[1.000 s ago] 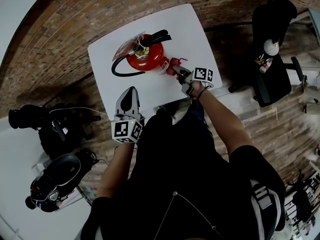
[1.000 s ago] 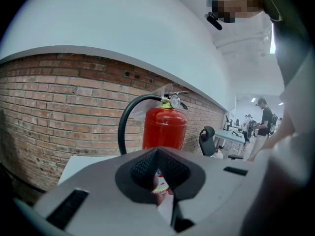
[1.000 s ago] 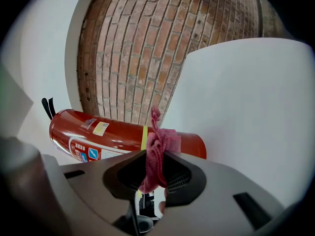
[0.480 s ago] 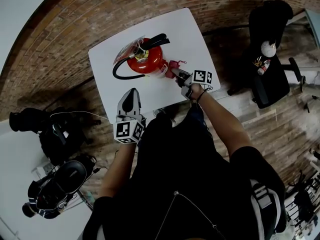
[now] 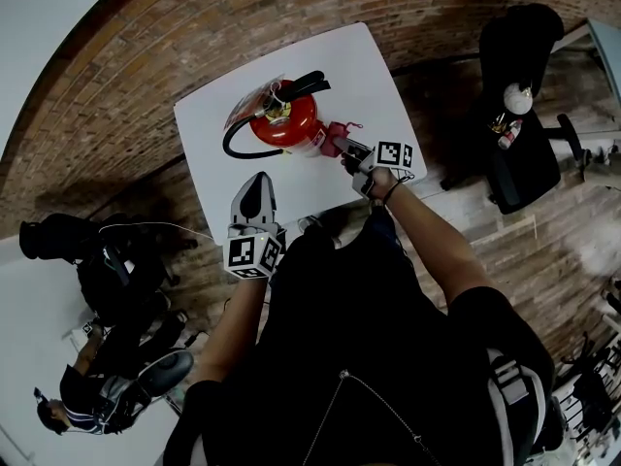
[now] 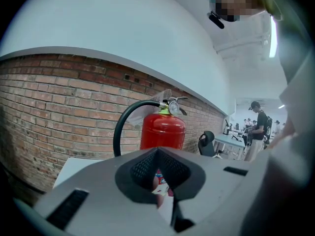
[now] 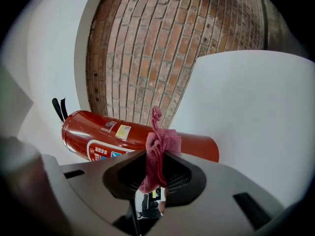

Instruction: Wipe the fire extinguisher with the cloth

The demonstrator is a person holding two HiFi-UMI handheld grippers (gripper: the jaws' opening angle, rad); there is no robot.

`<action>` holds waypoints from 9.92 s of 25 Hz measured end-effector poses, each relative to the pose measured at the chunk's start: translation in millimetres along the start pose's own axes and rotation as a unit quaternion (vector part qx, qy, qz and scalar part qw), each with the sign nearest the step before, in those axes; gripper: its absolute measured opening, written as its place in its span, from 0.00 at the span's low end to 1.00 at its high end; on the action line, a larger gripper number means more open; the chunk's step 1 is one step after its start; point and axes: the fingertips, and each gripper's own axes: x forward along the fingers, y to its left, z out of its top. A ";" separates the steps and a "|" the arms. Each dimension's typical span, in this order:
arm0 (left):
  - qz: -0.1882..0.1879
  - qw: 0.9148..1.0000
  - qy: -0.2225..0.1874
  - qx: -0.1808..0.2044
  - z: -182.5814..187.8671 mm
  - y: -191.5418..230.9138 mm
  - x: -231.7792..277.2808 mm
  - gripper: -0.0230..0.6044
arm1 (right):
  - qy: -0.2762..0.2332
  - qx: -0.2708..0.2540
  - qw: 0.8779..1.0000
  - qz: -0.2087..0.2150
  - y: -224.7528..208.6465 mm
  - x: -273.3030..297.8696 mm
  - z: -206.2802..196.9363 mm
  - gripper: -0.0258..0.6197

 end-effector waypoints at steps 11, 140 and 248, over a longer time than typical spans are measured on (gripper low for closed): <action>-0.005 1.000 -0.010 -0.004 6.3 -0.8 1.9 0.05 | -0.001 -0.013 1.000 0.018 27.6 -5.4 4.0 0.20; -0.112 0.993 0.026 0.001 -18.6 81.4 -26.7 0.05 | -0.201 0.080 0.970 -0.111 -105.1 18.5 -64.7 0.20; -0.136 0.990 -0.011 -0.025 3.5 62.8 -41.2 0.05 | -0.265 0.080 0.956 0.094 154.5 -35.1 -28.8 0.20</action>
